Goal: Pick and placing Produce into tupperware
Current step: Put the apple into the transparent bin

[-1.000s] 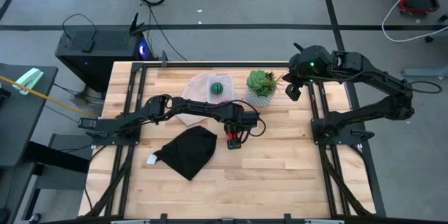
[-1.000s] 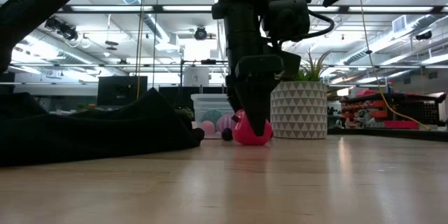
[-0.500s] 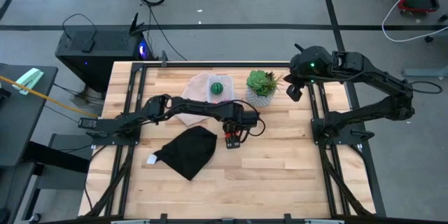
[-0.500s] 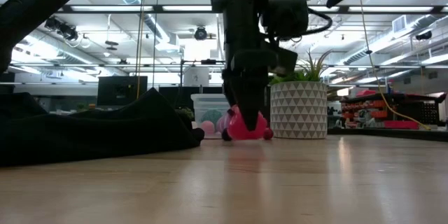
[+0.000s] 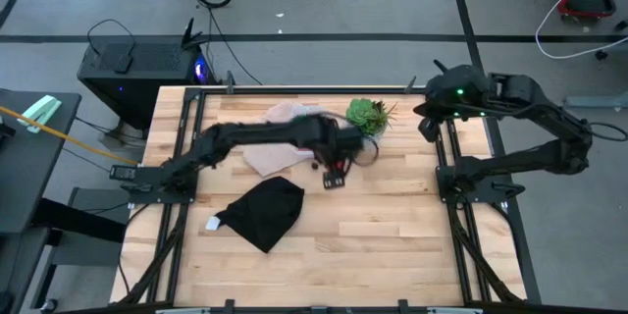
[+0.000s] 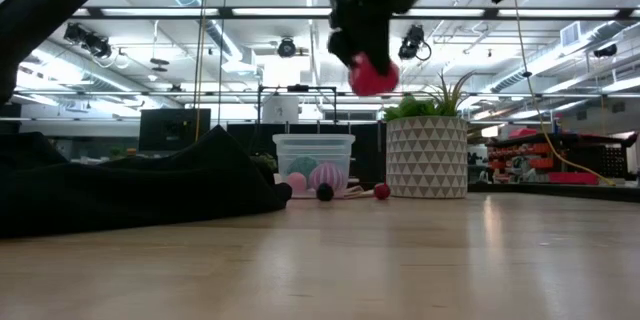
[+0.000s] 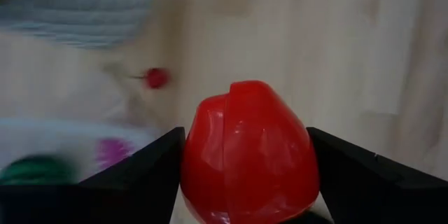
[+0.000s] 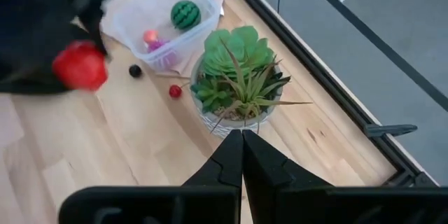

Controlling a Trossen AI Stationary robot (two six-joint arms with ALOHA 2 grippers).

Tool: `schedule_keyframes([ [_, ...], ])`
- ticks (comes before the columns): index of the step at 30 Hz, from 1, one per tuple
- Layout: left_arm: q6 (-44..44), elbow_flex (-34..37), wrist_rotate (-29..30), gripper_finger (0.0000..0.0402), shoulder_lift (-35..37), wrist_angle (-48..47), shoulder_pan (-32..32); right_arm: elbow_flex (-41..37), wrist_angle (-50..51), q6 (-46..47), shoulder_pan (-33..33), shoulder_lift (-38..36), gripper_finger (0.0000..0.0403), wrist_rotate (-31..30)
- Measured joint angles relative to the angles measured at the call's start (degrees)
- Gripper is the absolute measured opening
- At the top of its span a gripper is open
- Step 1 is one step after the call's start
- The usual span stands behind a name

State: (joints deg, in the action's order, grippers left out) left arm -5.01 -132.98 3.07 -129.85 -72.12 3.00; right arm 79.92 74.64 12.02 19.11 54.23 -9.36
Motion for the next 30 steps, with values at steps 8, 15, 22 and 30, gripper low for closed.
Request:
schedule_keyframes([
  [8,-6.9,-0.2,2.4,0.0293,3.7,-3.7,8.0,0.0,-0.1,2.6,0.0,-3.5,0.0016,0.0],
  [15,-21.4,0.3,2.1,0.0288,3.2,-4.6,15.5,0.0,-0.1,4.0,-0.1,-3.2,0.0016,0.0],
  [22,-16.8,0.4,1.6,0.029,3.0,-5.3,18.9,0.0,-0.3,4.3,-0.1,-3.1,0.0016,0.0],
  [30,-6.8,0.4,2.0,0.029,0.6,-11.0,17.8,0.0,-0.4,4.3,-0.1,-3.1,0.0016,0.0],
])
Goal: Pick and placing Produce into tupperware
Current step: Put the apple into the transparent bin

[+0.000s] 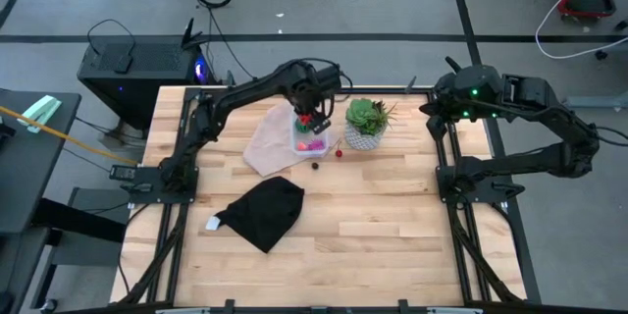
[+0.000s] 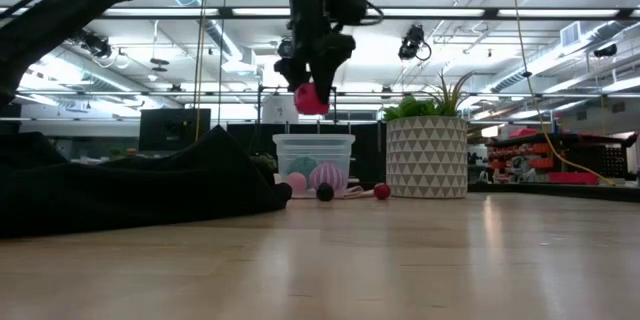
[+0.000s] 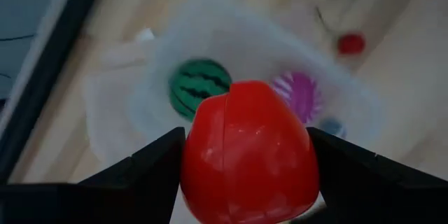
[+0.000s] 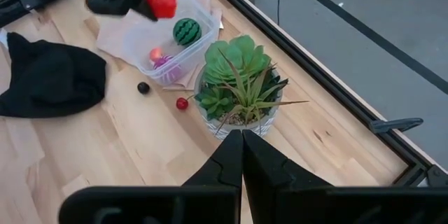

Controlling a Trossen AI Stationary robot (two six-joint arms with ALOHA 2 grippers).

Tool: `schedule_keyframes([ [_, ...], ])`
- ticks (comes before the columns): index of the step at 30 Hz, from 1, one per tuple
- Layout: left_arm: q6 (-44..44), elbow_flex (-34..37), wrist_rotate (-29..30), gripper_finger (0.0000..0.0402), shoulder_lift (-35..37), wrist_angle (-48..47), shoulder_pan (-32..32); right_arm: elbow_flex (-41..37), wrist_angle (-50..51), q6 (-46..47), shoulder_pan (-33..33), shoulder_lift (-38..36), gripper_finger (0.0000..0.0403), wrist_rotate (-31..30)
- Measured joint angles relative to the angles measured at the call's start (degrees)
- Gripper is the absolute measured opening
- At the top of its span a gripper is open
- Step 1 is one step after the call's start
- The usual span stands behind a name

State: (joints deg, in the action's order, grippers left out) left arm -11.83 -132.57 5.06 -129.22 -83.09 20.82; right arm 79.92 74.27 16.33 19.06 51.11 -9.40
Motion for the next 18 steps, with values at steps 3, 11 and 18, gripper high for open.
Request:
schedule_keyframes([
  [3,4.2,0.0,0.0,0.029,-2.0,-3.9,-1.0,0.0,0.0,-0.3,-0.1,0.0,0.0016,0.0],
  [11,5.8,0.0,0.5,0.029,-4.6,1.2,-3.5,0.0,-0.1,-0.9,-0.1,0.1,0.0016,0.0],
  [18,8.3,0.0,4.5,0.0291,-6.6,0.0,-3.6,0.0,-0.1,-1.1,-0.1,0.0,0.0016,0.0],
])
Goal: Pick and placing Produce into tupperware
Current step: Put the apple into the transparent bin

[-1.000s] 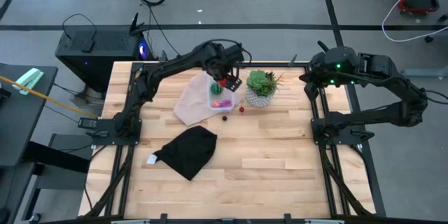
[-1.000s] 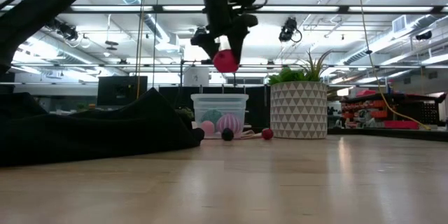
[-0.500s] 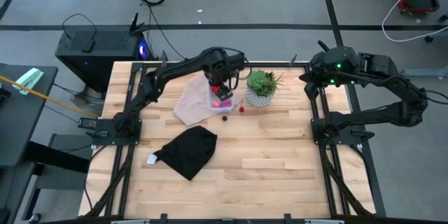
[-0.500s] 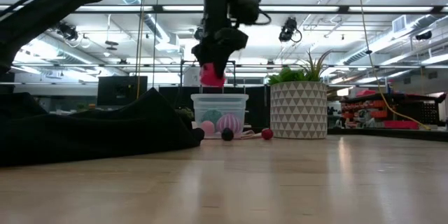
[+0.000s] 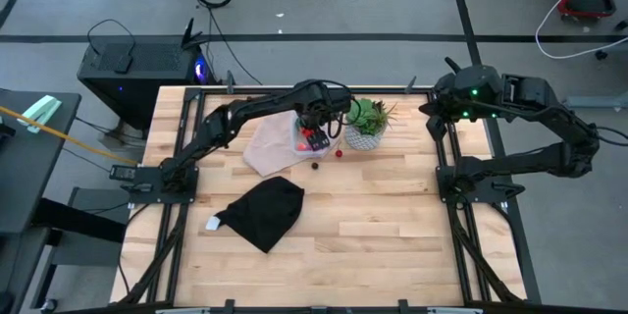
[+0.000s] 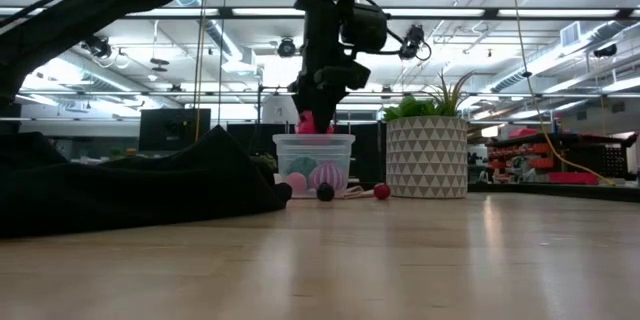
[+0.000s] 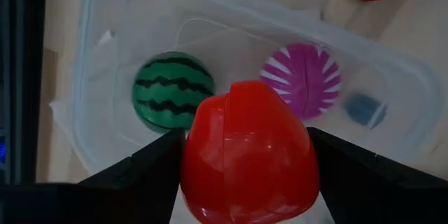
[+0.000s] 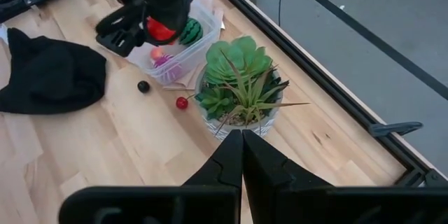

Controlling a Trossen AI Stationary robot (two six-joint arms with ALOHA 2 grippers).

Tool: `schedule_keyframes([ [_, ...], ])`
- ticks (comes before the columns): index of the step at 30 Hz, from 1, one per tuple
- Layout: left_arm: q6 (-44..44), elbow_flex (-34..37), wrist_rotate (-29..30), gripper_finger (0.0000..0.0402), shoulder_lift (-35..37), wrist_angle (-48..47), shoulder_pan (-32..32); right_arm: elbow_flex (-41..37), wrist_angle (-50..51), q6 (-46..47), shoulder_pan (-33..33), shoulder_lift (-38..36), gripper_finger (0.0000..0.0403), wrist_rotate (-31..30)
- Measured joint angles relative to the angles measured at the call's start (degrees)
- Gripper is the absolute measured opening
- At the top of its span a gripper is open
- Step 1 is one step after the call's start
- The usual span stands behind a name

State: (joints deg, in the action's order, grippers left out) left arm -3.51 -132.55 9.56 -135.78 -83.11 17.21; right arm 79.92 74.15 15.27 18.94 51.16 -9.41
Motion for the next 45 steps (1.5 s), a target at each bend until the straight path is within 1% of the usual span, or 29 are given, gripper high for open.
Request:
schedule_keyframes([
  [14,3.2,0.0,0.1,0.0291,-0.2,0.5,0.3,0.0,0.0,0.2,0.0,0.0,0.0016,0.0],
  [22,2.6,0.0,0.1,0.0291,-0.2,0.6,0.6,0.0,0.0,0.2,0.0,0.0,0.0016,0.0],
  [26,0.9,0.0,0.1,0.0291,-0.2,0.7,0.6,0.0,0.0,0.1,0.0,0.0,0.0016,0.0],
  [35,0.8,0.0,0.1,0.0291,-0.2,0.8,0.6,0.0,0.0,0.0,0.0,0.0,0.0016,0.0],
  [40,1.0,0.0,0.1,0.0291,-1.9,-0.8,0.6,0.0,0.0,0.1,0.0,0.0,0.0016,0.0],
  [45,1.2,0.0,0.1,0.0291,-2.2,0.0,0.2,0.0,0.0,0.2,0.0,0.0,0.0016,0.0],
])
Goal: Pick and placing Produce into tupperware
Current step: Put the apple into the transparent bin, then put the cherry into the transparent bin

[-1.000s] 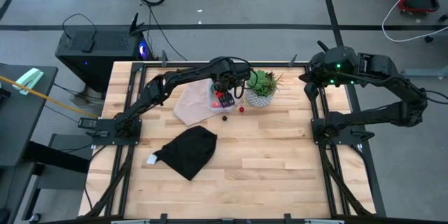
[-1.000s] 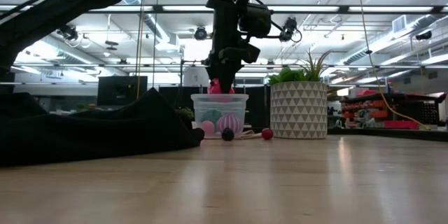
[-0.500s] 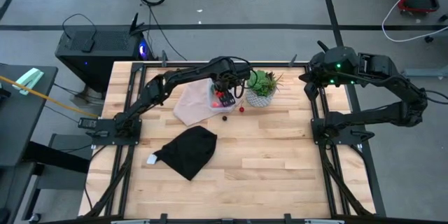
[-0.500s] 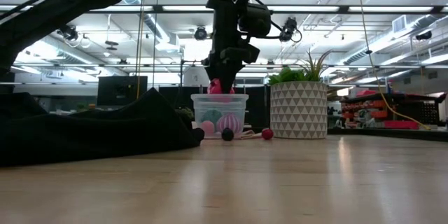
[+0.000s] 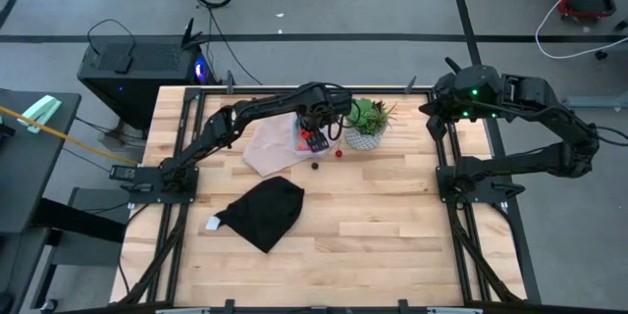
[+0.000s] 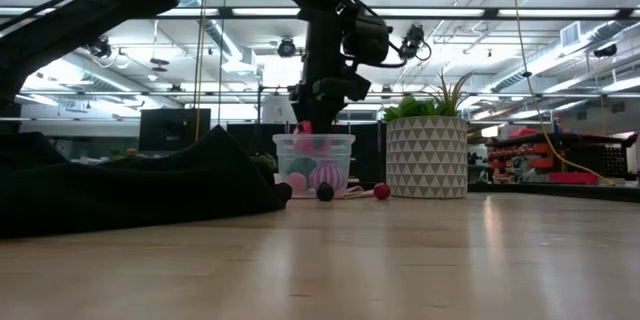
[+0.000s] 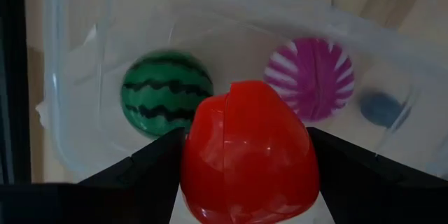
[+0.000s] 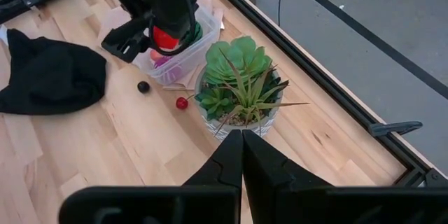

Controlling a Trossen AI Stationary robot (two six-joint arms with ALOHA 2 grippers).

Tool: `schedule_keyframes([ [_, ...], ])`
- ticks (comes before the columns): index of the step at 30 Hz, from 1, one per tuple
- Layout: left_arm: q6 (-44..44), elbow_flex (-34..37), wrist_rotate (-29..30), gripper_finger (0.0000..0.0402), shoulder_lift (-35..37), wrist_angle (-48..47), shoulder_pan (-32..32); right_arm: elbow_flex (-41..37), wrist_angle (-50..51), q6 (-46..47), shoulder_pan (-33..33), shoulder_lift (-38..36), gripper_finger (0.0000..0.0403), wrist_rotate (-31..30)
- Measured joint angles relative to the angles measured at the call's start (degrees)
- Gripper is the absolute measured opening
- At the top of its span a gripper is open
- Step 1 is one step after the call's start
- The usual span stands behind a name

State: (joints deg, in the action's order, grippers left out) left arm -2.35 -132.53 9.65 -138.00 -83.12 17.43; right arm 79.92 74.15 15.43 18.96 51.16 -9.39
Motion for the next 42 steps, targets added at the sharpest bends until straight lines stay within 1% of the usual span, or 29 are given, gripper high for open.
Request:
schedule_keyframes([
  [14,0.0,0.0,0.2,0.0291,0.0,0.4,0.1,0.0,0.0,0.0,0.0,0.0,0.0016,0.0],
  [26,0.4,0.0,0.2,0.0292,0.0,-2.2,0.1,0.0,0.0,0.0,0.0,0.0,0.0016,0.0],
  [29,0.1,0.0,0.2,0.0303,0.0,-2.6,0.1,0.0,0.0,0.0,0.0,0.0,0.0016,0.0],
  [37,-0.9,0.0,0.2,0.0364,0.0,-3.1,0.0,0.0,0.0,0.0,0.0,0.0,0.0016,0.0],
  [39,-0.9,0.0,0.2,0.0371,0.0,-3.1,0.0,0.0,0.0,0.0,0.0,0.0,0.0016,0.0],
  [42,-0.9,0.0,0.2,0.0371,0.0,-3.4,0.0,0.0,0.0,0.0,0.0,0.0,0.0016,0.0],
])
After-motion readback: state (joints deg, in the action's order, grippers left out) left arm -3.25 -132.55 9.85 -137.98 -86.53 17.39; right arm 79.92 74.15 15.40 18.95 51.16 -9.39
